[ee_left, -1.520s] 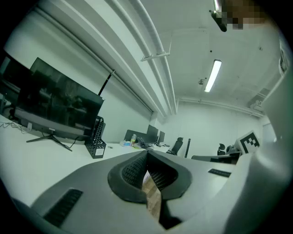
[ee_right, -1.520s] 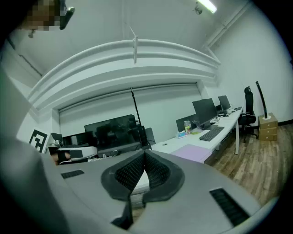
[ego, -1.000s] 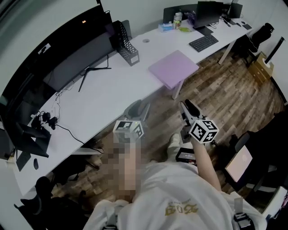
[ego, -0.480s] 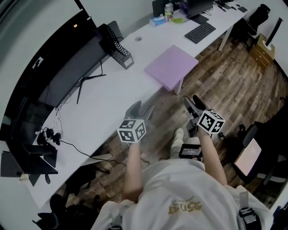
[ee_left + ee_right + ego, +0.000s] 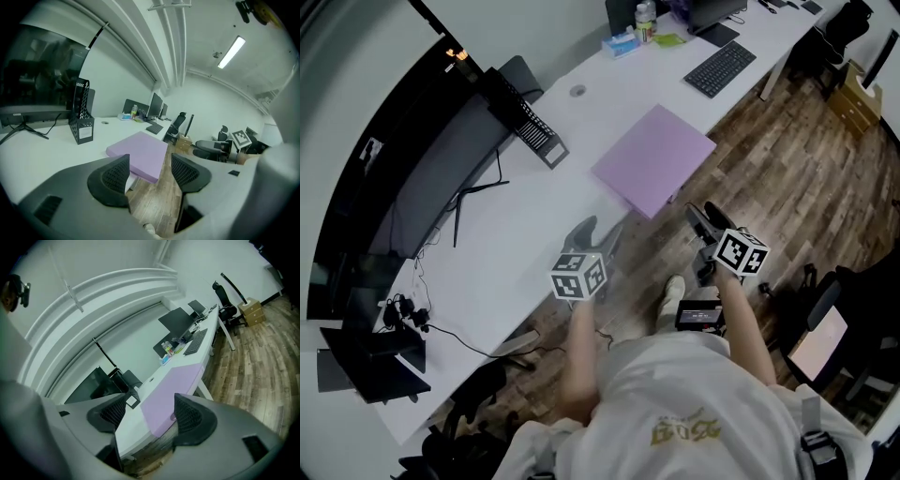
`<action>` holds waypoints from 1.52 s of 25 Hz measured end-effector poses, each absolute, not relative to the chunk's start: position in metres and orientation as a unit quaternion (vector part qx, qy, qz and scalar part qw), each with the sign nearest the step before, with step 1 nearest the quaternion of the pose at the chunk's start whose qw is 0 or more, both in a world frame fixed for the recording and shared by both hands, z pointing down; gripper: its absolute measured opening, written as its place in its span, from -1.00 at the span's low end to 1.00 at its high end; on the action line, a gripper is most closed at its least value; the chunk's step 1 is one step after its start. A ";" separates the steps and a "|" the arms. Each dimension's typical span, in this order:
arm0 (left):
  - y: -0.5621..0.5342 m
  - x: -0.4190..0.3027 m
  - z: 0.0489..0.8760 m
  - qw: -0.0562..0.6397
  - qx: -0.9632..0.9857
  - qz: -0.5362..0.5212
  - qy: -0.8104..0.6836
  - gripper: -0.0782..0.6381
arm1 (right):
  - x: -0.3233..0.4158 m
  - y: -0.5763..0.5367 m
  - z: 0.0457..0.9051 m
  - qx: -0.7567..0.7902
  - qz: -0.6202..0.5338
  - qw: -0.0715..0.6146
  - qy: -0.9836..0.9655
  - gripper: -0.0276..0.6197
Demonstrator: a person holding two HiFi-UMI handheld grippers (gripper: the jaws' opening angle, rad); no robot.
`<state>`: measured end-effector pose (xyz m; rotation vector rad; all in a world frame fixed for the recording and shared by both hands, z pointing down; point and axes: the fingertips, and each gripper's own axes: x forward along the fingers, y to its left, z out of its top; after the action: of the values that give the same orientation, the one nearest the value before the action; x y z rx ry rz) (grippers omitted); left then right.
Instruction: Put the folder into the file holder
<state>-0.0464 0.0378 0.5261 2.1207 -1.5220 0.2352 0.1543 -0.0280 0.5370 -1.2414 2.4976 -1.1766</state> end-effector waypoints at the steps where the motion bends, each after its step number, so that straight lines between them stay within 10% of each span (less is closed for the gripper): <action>1: 0.028 -0.043 0.530 0.261 0.781 0.091 -0.560 0.04 | 0.159 -0.038 0.542 -0.412 -0.392 0.056 0.820 0.07; 38: -0.155 -0.028 0.626 0.281 0.769 0.256 -0.514 0.06 | 0.178 -0.213 0.665 -0.438 -0.531 0.076 0.721 0.16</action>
<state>-0.0279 -0.1550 0.6257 2.0593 -1.3779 0.6863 0.1781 -0.2128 0.6650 -1.3137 2.1629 -1.5918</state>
